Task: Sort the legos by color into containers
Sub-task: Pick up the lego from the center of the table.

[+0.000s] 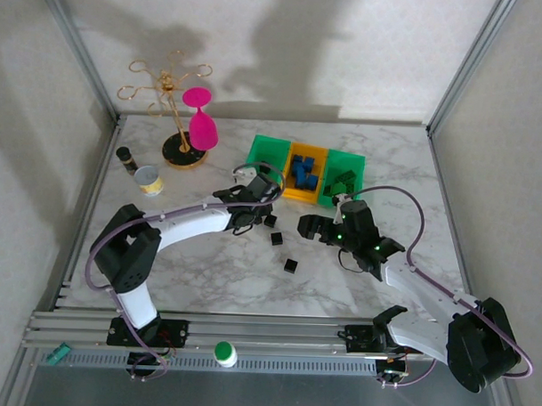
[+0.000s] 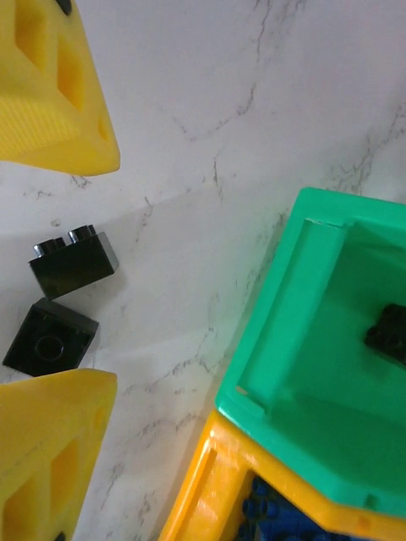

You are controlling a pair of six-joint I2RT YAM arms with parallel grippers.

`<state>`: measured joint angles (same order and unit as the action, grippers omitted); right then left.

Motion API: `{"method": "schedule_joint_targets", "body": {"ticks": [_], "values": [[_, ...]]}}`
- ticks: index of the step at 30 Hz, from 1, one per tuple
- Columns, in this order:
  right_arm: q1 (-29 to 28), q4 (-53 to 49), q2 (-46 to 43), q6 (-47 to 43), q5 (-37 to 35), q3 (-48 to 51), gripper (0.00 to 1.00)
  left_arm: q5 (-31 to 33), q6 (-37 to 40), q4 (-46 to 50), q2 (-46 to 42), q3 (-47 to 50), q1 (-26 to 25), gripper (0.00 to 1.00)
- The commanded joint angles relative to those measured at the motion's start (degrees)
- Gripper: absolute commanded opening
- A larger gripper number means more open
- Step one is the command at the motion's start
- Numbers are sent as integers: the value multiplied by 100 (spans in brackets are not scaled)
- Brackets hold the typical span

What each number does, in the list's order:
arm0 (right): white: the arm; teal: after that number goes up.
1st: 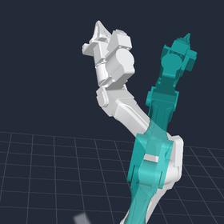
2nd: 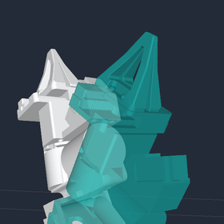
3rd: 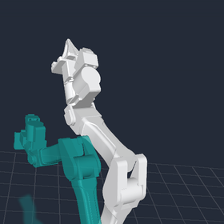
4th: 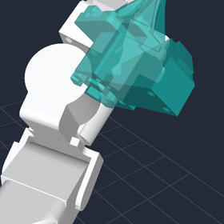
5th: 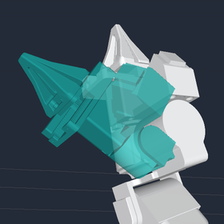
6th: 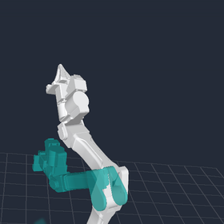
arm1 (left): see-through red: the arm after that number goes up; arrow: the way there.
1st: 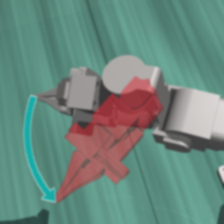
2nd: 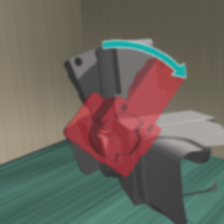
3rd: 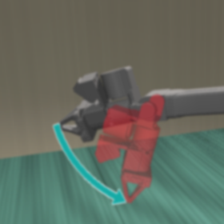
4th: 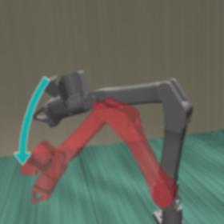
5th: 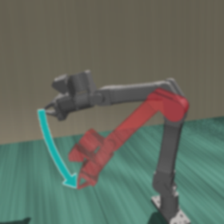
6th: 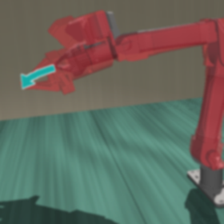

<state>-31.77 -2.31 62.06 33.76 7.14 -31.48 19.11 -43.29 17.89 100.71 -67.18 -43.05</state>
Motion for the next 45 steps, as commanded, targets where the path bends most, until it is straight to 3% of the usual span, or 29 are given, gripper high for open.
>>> {"method": "schedule_joint_targets", "body": {"ticks": [1,12,32,42,45], "values": [[-31,52,14,17,-130,10,99,120,-212,255,354,-128,7,63],[-35,-5,26,-1,-169,-6,99,-265,-337,-121,851,-102,-2,60],[-33,-81,82,-45,-224,-69,99,-373,-351,-271,985,100,7,34],[-31,-154,-16,-30,-223,-180,99,-236,-293,-178,661,96,15,26],[-22,-61,-85,87,81,-302,98,-51,-162,11,439,0,24,26]]}}
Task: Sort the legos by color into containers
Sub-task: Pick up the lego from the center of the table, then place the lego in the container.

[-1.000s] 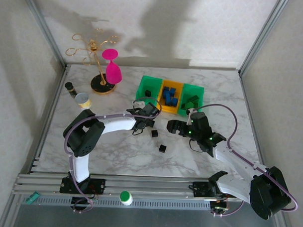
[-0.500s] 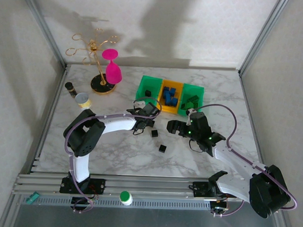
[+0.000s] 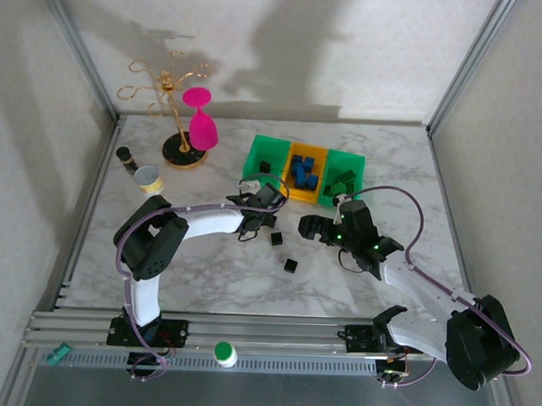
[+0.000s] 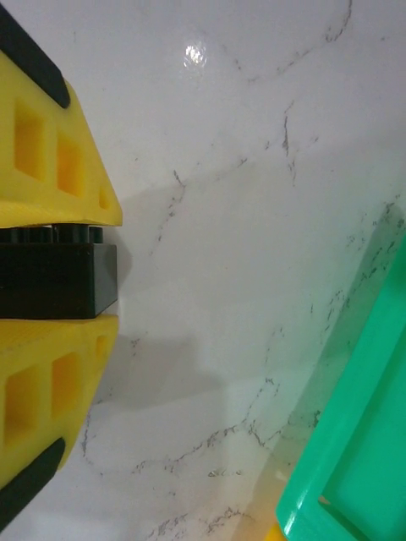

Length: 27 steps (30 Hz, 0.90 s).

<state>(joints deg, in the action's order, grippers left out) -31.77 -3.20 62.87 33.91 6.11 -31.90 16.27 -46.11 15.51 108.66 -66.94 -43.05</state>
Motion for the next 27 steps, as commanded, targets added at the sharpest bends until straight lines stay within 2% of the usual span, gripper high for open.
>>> {"method": "schedule_joint_targets", "body": {"ticks": [1,6,11,16,27], "values": [[-22,80,-207,132,262,-296,99,306,156,306,-447,-62,41,26],[-22,140,-199,204,252,-489,99,486,491,400,-754,-331,214,26],[-23,366,38,280,276,-609,99,508,896,274,-604,-878,420,26],[-22,409,197,276,140,-756,99,385,1259,25,-129,-1555,627,26],[-22,273,218,193,38,-804,99,116,1504,-93,1073,-2641,1016,26]]}}
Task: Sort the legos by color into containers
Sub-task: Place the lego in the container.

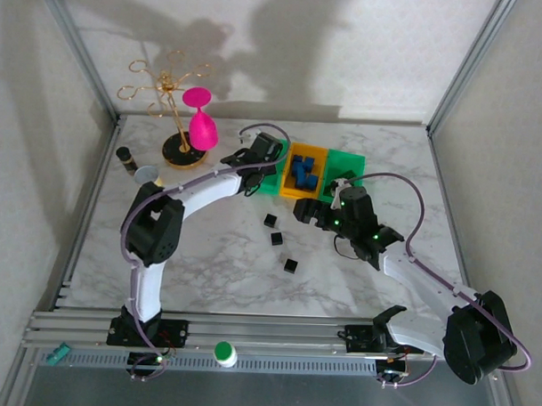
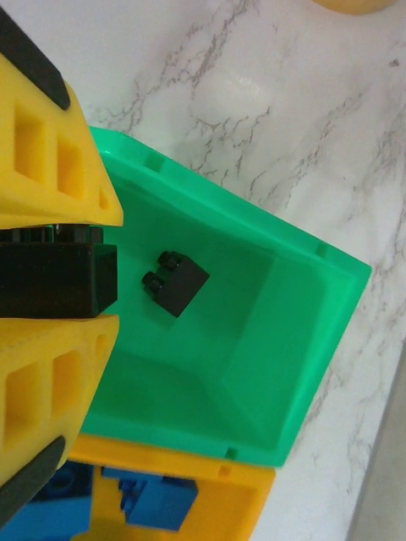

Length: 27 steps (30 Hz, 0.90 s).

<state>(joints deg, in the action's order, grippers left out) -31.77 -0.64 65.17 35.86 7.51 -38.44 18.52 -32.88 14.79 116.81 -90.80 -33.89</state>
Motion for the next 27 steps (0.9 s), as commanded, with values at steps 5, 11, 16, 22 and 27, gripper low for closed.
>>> {"method": "schedule_joint_targets", "body": {"ticks": [5,11,16,22,27], "values": [[-22,-24,-82,-43,-140,-182,99,-138,314,-88,614,-509,145,27],[-14,-23,-32,-66,-148,-180,99,-189,396,-136,884,-662,146,28],[-14,-50,-8,-73,-141,-199,99,-235,392,-184,989,-676,146,29],[-14,-48,-33,-87,-158,-208,99,-209,380,-109,1073,-798,146,33],[-9,-102,-73,-61,-147,-250,99,-235,353,-20,1046,-882,146,34]]}}
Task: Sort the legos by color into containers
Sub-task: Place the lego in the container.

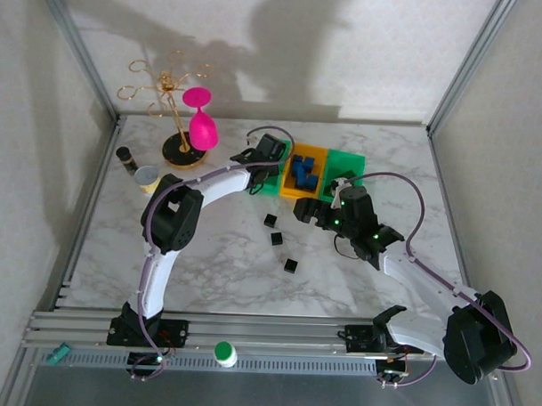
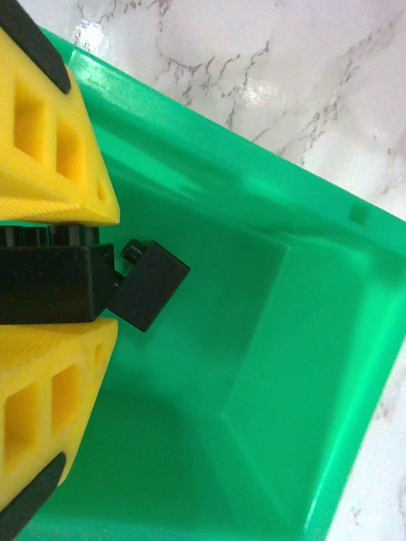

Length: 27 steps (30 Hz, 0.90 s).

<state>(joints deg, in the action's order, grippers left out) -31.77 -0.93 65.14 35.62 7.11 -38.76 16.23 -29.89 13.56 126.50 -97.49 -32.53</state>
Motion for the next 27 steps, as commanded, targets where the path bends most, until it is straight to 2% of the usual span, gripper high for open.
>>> {"method": "schedule_joint_targets", "body": {"ticks": [1,13,22,27], "values": [[-16,-74,-97,-33,-97,-224,99,9,45,103,62,-214,10,35],[-14,-258,-351,26,-97,-221,99,-45,72,367,-459,-233,6,37],[-14,-132,-434,95,-29,317,99,-384,-47,190,-1957,1398,-201,38],[-14,102,-437,-18,232,656,99,-556,-227,196,-2712,2533,-563,42]]}}
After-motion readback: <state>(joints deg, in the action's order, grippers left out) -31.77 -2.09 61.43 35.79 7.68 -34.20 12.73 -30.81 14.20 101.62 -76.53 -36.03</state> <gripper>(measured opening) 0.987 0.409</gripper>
